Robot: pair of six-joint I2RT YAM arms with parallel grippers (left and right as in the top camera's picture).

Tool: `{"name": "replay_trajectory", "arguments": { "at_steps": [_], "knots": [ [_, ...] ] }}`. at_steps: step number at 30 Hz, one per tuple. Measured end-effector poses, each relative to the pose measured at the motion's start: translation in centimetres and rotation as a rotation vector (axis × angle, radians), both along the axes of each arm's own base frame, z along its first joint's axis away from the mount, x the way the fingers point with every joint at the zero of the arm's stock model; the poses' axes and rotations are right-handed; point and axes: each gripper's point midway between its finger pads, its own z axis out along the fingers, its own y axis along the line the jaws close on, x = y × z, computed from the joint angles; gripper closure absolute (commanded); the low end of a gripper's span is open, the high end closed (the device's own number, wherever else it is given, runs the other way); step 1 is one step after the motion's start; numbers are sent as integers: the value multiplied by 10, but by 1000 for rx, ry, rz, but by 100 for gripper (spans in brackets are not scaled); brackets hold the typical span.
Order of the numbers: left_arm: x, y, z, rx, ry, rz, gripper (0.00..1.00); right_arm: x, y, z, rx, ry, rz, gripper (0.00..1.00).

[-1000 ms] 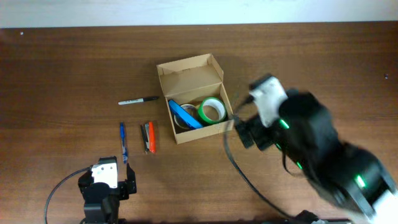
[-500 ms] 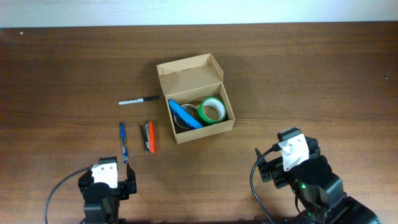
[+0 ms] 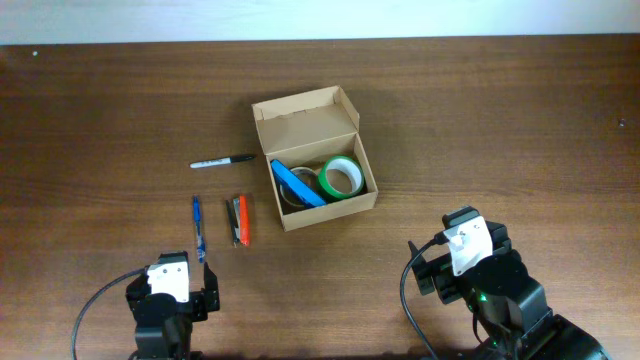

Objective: Pack container

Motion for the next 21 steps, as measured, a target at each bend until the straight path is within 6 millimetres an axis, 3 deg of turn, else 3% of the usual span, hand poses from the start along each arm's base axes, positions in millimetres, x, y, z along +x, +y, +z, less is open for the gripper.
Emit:
{"name": "replay_trajectory", "arguments": {
  "at_steps": [18, 21],
  "knots": [
    [5, -3, 1, -9, 17, -13, 0, 0, 0, 0, 1, -1, 1, 1],
    [16, -10, 23, -34, 45, -48, 0, 0, 1, -1, 0, 4, 3, 1]
  ]
}}
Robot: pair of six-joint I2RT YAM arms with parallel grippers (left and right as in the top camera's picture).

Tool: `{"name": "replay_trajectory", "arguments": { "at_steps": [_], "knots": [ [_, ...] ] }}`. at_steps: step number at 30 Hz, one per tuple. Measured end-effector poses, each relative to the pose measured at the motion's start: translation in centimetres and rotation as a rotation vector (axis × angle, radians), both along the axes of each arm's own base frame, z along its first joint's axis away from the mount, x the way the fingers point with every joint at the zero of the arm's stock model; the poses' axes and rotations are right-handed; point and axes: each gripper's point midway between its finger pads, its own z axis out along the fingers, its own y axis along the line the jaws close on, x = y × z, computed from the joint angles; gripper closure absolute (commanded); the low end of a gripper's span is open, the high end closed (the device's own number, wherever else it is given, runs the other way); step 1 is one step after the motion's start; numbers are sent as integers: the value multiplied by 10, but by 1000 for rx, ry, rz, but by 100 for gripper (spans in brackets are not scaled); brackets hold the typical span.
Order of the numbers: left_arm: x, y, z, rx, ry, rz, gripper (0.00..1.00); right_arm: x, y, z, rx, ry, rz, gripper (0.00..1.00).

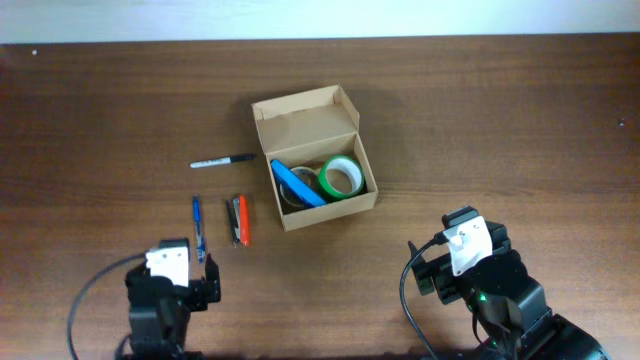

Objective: Pack container
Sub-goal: 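Move left gripper to the red stapler and grasp it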

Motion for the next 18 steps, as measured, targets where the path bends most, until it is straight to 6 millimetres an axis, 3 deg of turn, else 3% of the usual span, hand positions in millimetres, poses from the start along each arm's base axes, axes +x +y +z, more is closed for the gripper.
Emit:
{"name": "replay_trajectory", "arguments": {
  "at_steps": [4, 8, 12, 14, 18],
  "knots": [
    [32, -20, 64, -68, -6, -98, 0, 0, 0, 0, 1, -1, 0, 1],
    [68, -42, 93, -150, 47, -197, 0, 0, 0, 0, 2, -1, 0, 1],
    [93, -55, 89, -211, 129, -250, 0, 0, 0, 0, 3, -2, 0, 1],
    [101, -58, 76, -234, 185, -262, 0, 0, 0, 0, 1, -1, 0, 1],
    [110, -62, 20, -278, 383, -252, 0, 0, 0, 0, 2, -1, 0, 1]
  ]
}}
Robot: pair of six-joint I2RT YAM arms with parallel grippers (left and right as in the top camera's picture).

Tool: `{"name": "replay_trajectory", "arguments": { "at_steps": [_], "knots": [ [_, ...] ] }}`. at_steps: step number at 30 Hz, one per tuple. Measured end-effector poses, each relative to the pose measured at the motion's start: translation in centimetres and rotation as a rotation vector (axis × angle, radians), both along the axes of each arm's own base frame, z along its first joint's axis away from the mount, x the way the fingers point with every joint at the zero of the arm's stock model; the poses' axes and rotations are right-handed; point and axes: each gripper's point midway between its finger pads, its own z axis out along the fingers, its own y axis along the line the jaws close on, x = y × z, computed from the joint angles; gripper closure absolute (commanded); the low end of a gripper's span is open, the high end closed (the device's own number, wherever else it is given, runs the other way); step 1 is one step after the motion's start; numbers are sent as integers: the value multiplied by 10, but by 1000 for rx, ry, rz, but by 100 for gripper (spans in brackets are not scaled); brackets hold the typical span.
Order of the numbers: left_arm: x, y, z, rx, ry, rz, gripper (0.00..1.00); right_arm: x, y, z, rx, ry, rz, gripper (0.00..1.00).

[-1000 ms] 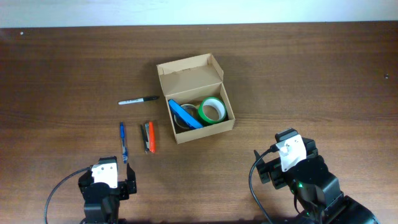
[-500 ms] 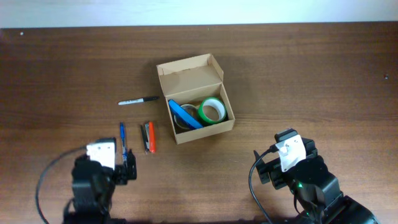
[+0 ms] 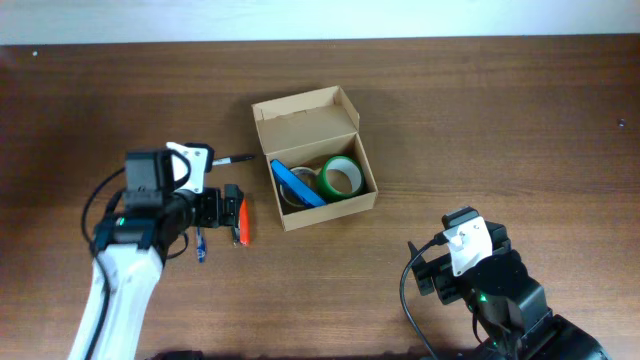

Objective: Pack container
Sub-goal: 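Move left gripper to the red stapler and grasp it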

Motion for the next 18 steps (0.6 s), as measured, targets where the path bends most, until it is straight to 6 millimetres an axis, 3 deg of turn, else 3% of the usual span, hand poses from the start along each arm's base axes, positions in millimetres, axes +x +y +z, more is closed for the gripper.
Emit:
{"name": "replay_trajectory", "arguments": {
  "at_steps": [6, 13, 18],
  "knots": [
    [-6, -1, -46, -6, 206, -1, 1, 0, 0, 0, 0, 0, 0, 1],
    [-3, -22, -48, 19, 340, -69, 0, 0, 0, 0, 0, 0, -1, 1],
    [-8, -26, -70, 36, 440, -5, 1, 0, 0, 0, 0, 0, -1, 1]
  ]
}}
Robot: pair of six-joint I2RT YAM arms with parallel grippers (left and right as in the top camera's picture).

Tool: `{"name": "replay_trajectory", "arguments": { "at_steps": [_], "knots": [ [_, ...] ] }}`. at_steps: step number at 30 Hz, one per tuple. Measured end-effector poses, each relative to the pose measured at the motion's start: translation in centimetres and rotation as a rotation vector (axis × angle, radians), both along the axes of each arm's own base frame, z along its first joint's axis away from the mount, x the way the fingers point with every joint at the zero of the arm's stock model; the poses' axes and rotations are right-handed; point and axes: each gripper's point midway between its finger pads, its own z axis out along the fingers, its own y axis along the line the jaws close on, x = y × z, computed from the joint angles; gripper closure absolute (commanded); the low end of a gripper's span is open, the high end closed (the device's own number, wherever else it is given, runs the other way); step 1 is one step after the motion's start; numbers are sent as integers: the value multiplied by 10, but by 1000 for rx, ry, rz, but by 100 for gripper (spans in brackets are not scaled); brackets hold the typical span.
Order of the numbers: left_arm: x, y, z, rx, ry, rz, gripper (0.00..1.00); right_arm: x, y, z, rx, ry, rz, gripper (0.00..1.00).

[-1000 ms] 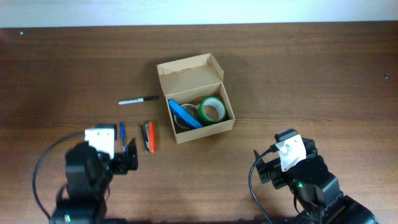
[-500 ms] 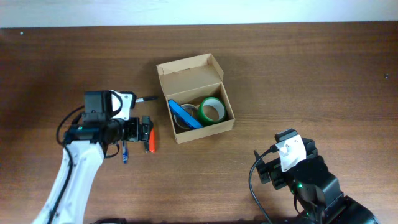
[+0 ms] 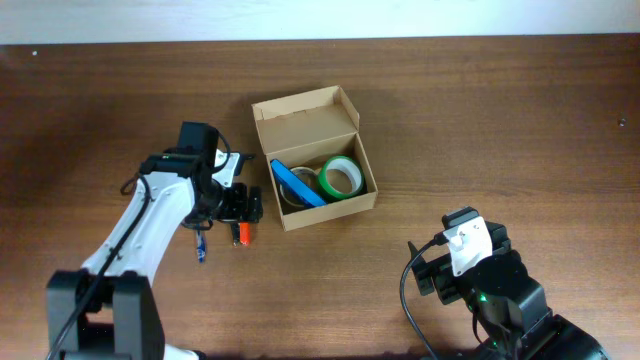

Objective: Pack container
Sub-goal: 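Move left gripper to the red stapler and grasp it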

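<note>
An open cardboard box (image 3: 366, 186) stands mid-table with its lid tipped back. Inside it lie a blue flat item (image 3: 297, 184) and a green tape roll (image 3: 341, 177). Just left of the box, my left gripper (image 3: 244, 208) hangs over the top end of an orange-and-black tool (image 3: 241, 233); its jaws look open with nothing held. A blue pen (image 3: 199, 243) lies left of that tool. Only the tip of a black marker (image 3: 243, 157) shows past my left arm. My right gripper (image 3: 416, 268) rests at the front right, its jaws unclear.
The left arm reaches from the front left edge up to the box's left side. The right arm's base and cable sit at the front right. The table's far edge meets a white wall at the top.
My left gripper has shifted right and slightly forward; it now covers the top of the orange-and-black tool, close to the box's left wall. The right arm has not moved.
Both arms first rested at the front edge, with the marker, pen and orange-and-black tool lying left of the box. The left arm then stood over the pen and tool, and now its gripper is on the tool's top end. No object has moved.
</note>
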Motion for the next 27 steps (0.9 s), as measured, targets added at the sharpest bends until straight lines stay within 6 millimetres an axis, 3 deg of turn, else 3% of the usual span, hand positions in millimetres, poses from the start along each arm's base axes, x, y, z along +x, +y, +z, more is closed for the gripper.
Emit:
{"name": "replay_trajectory", "arguments": {
  "at_steps": [11, 15, 17, 19, 27],
  "knots": [
    [-6, 14, -34, 79, 136, 207, 0, 0, 0, 0, 0, 0, 0, 1],
    [-6, 14, -42, 87, 166, 232, 4, 0, 0, 0, 0, 0, 0, 1],
    [-5, 13, -48, 92, 183, 231, 11, 0, 0, 0, -1, 0, 0, 1],
    [-5, 12, -52, 96, 196, 230, 27, 0, 0, 0, 0, 0, 0, 1],
    [-3, 9, -58, 103, 214, 240, 61, 0, 0, 0, 0, 0, 0, 1]
  ]
}}
